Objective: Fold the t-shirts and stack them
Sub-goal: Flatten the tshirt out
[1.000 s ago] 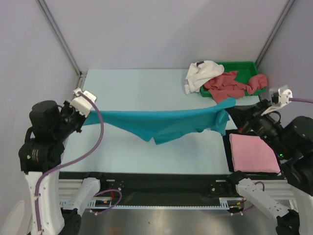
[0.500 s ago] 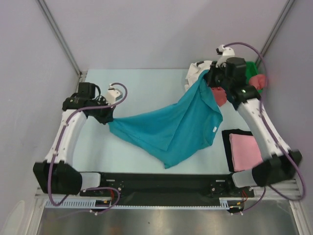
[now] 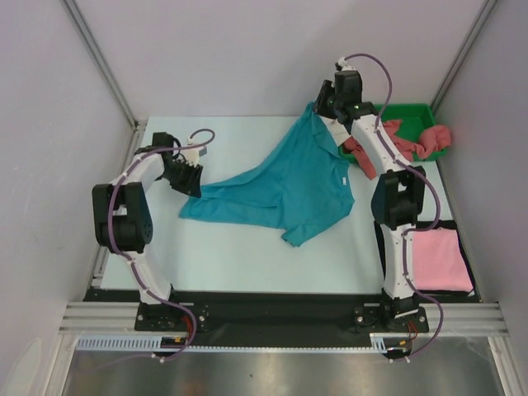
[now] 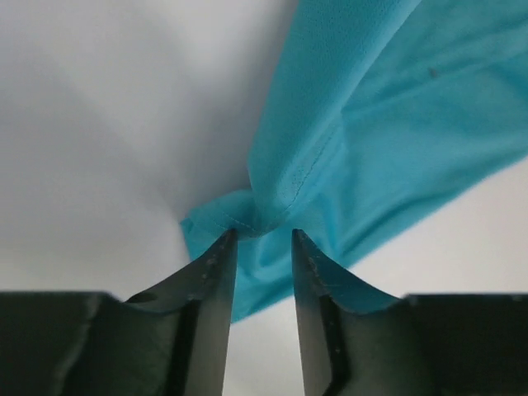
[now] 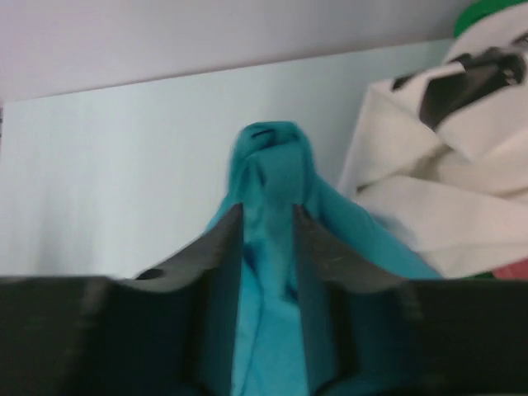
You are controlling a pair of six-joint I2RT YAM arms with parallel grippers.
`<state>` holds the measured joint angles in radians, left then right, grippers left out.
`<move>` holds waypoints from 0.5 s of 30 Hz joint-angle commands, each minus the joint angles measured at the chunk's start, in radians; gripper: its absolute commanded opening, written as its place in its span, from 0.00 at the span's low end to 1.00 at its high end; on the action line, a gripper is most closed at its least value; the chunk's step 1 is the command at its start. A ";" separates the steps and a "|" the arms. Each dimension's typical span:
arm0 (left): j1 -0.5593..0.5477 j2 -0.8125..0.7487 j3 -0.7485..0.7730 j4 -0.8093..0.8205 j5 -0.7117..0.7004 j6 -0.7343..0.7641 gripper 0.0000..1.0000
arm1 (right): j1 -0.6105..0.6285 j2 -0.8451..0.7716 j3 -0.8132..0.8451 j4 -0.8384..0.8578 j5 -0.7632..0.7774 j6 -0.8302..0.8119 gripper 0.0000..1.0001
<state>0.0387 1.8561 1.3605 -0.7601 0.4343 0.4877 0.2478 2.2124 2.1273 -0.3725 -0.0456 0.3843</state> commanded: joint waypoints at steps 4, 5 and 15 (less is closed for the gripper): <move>0.033 -0.020 0.039 0.139 -0.086 -0.090 0.57 | 0.011 0.041 0.254 -0.236 0.059 0.010 0.65; 0.036 -0.055 0.023 0.140 -0.089 -0.092 0.72 | 0.013 0.015 0.191 -0.252 0.100 -0.002 0.68; 0.036 -0.132 -0.228 0.123 -0.291 -0.020 0.74 | -0.008 -0.469 -0.606 -0.238 0.158 -0.013 0.65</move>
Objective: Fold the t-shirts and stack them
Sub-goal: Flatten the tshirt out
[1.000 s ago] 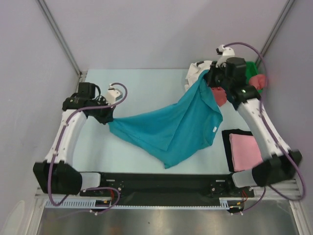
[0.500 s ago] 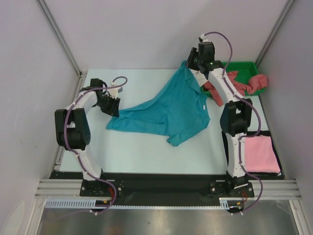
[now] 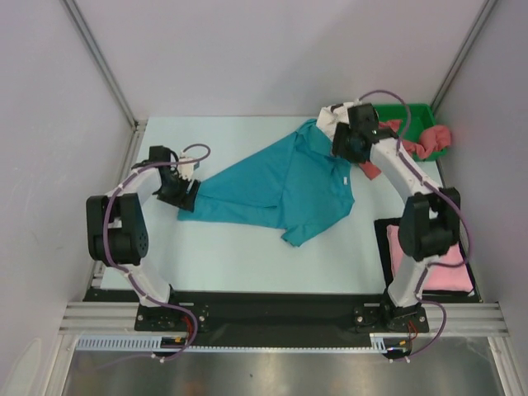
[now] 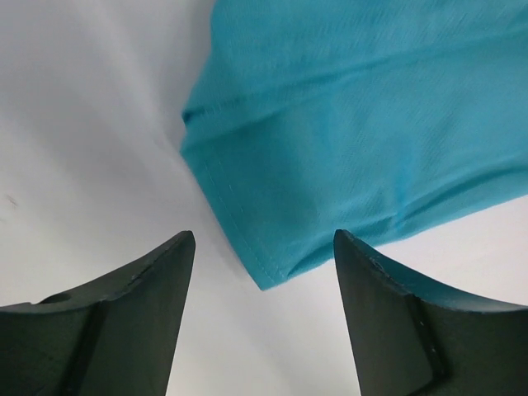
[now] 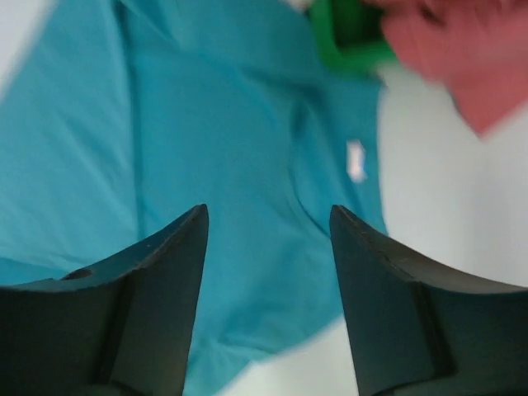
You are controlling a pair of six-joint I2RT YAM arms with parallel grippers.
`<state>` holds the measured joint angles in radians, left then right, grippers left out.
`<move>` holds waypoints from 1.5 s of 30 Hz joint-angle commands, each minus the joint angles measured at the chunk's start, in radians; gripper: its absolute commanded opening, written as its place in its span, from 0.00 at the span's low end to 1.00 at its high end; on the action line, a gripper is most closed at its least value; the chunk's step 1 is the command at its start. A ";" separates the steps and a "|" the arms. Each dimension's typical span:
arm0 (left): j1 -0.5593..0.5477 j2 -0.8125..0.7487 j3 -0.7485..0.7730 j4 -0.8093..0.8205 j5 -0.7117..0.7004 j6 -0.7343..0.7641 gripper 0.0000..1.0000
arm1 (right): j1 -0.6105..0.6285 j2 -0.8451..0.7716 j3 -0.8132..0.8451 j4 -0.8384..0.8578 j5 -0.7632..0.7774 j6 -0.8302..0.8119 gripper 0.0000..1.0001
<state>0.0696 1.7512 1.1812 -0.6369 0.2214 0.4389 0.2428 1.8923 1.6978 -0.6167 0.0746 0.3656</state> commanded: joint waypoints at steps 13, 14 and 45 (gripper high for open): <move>-0.021 0.050 -0.038 0.029 -0.018 -0.014 0.42 | -0.056 -0.184 -0.616 0.176 -0.065 0.099 0.62; -0.021 0.048 -0.040 0.031 0.005 -0.019 0.38 | -0.059 -0.174 -0.621 0.179 -0.055 0.107 0.59; 0.064 -0.259 -0.069 -0.121 0.110 0.069 0.00 | 0.310 -0.281 -0.057 -0.204 0.070 0.070 0.00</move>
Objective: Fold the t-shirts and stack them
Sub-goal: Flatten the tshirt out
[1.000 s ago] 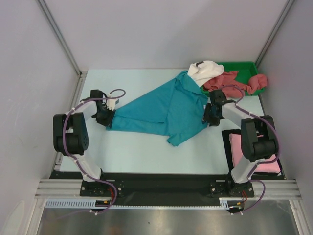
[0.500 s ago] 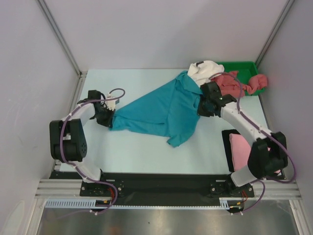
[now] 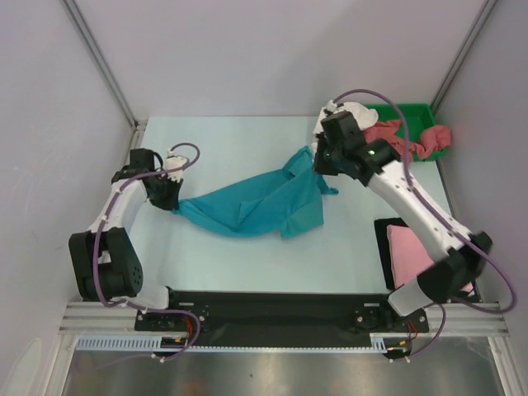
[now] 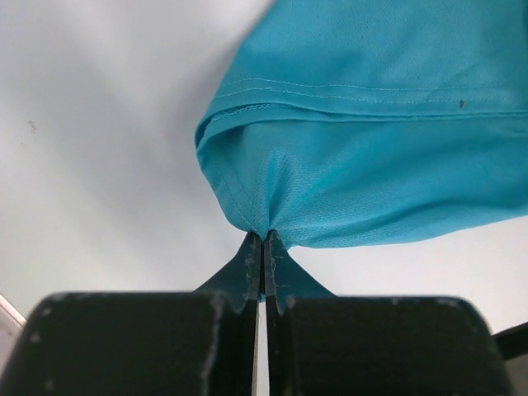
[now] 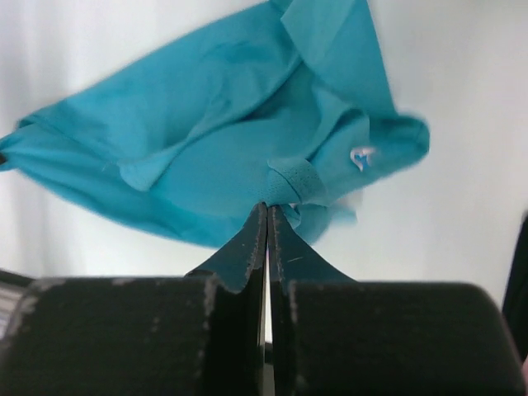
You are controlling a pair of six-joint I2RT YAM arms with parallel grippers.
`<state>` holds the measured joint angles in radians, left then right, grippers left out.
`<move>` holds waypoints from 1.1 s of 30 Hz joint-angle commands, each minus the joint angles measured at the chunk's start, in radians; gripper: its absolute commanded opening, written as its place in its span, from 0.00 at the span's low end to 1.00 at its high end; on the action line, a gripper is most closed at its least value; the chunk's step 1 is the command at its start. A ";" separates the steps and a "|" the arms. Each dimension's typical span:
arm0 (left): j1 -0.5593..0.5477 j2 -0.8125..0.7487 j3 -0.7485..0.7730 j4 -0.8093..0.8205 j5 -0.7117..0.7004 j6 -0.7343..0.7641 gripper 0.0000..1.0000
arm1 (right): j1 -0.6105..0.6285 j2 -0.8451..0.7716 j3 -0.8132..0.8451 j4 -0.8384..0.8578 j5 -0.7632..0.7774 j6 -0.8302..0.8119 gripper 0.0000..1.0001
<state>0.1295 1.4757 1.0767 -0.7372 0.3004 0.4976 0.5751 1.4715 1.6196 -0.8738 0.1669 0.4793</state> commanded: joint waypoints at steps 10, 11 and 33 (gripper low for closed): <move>0.005 0.068 0.028 -0.018 0.054 -0.014 0.00 | -0.173 0.636 0.434 0.040 -0.044 -0.090 0.52; 0.004 0.064 0.020 -0.018 0.052 -0.010 0.00 | -0.170 0.630 0.425 0.030 -0.034 -0.109 0.55; 0.004 -0.029 -0.029 -0.041 0.052 0.006 0.00 | -0.106 0.214 -0.557 0.363 -0.136 -0.068 0.62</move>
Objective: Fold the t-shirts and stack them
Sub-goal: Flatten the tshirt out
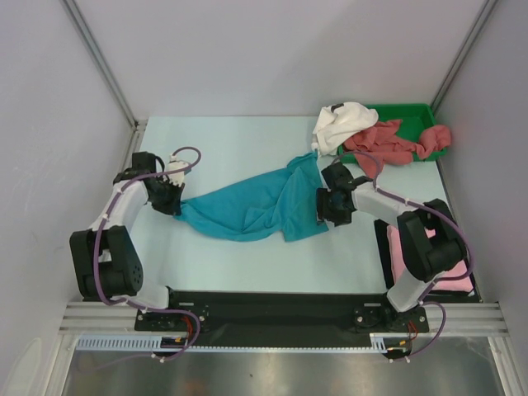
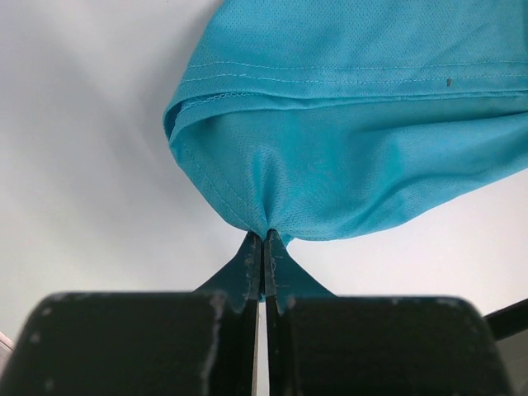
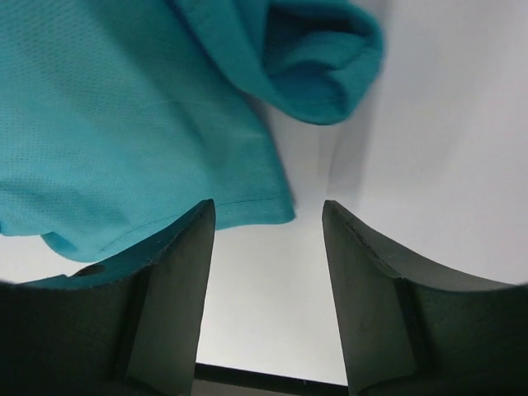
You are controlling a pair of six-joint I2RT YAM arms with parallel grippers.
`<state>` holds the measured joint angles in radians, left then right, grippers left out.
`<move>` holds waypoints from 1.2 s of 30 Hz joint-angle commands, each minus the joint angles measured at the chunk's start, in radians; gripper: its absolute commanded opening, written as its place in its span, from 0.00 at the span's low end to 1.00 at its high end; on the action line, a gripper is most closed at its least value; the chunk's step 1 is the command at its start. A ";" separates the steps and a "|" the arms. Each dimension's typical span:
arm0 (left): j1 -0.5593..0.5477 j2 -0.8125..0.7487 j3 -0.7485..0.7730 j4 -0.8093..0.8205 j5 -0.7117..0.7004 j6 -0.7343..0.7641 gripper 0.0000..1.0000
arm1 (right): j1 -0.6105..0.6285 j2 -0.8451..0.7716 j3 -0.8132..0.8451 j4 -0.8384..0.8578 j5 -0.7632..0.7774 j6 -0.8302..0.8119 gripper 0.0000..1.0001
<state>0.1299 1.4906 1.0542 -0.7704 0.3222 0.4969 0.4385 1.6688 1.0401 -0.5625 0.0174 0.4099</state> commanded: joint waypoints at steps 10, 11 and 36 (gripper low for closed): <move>0.004 -0.075 0.000 -0.029 0.018 0.018 0.00 | 0.031 0.088 0.012 0.058 -0.030 0.032 0.35; 0.004 -0.078 0.000 -0.030 0.017 0.020 0.00 | 0.032 0.083 0.012 0.053 -0.025 0.030 0.34; 0.004 -0.115 0.013 -0.055 0.028 0.031 0.00 | 0.059 0.117 0.005 0.047 -0.034 0.010 0.00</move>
<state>0.1299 1.4261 1.0527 -0.8078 0.3202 0.5060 0.4881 1.7630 1.0794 -0.5396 0.0807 0.3992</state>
